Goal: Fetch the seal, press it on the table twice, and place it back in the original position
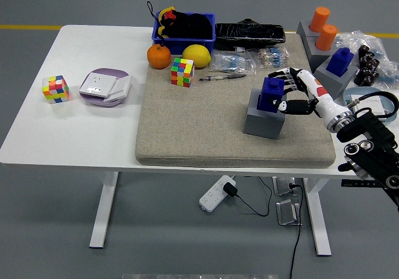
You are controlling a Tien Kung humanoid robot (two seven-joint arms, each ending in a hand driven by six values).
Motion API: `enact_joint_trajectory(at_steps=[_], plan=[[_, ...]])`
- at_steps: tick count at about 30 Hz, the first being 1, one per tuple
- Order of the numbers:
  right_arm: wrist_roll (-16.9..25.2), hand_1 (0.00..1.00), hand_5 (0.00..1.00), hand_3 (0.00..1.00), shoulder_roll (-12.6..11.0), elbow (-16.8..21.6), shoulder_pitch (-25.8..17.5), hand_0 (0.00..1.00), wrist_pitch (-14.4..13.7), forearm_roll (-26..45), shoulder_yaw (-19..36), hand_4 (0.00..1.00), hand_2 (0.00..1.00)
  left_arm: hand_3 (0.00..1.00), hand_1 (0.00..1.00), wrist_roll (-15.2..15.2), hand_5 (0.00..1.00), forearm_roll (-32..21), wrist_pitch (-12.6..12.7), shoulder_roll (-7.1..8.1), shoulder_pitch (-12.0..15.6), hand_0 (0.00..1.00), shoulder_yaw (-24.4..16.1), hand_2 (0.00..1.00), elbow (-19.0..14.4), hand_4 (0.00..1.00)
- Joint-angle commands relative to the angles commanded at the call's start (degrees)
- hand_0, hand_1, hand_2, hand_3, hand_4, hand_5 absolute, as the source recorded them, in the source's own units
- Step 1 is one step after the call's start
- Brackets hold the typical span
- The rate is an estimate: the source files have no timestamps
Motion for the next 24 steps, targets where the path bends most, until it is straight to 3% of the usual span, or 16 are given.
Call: enact_joint_trajectory(at_steps=[16, 17, 22, 23, 24], plan=[[-0.1, 0.459, 0.002, 0.512, 0.4, -0.8, 0.4, 0.571, 0.5, 0.6, -1.3, 0.650, 0.472, 0.725, 0.696, 0.0, 0.234, 0.0, 0.0, -0.09, 0.1, 0.719, -0.1, 0.686, 0.0, 0.640], [0.0, 0.574, 0.002, 0.588, 0.4, -0.9, 0.4, 0.687, 0.6, 0.8, -1.4, 0.670, 0.572, 0.726, 0.696, 0.0, 0.233, 0.0, 0.0, -0.08, 0.1, 0.719, -0.1, 0.686, 0.0, 0.639], [0.4, 0.574, 0.002, 0.588, 0.5, -1.1, 0.5, 0.687, 0.7, 1.3, -1.5, 0.670, 0.572, 0.726, 0.696, 0.0, 0.233, 0.0, 0.0, -0.06, 0.0, 0.719, -0.1, 0.686, 0.0, 0.639], [0.4, 0.686, 0.002, 0.670, 0.4, -1.1, 0.5, 0.747, 0.7, 1.4, -1.5, 0.822, 0.660, 0.726, 0.696, 0.0, 0.233, 0.0, 0.0, -0.06, 0.0, 0.719, -0.1, 0.686, 0.0, 0.640], [0.4, 0.686, 0.002, 0.670, 0.4, -1.2, 0.5, 0.747, 0.7, 1.3, -1.5, 0.822, 0.660, 0.726, 0.696, 0.0, 0.233, 0.0, 0.0, -0.07, 0.0, 0.719, -0.1, 0.686, 0.0, 0.640]])
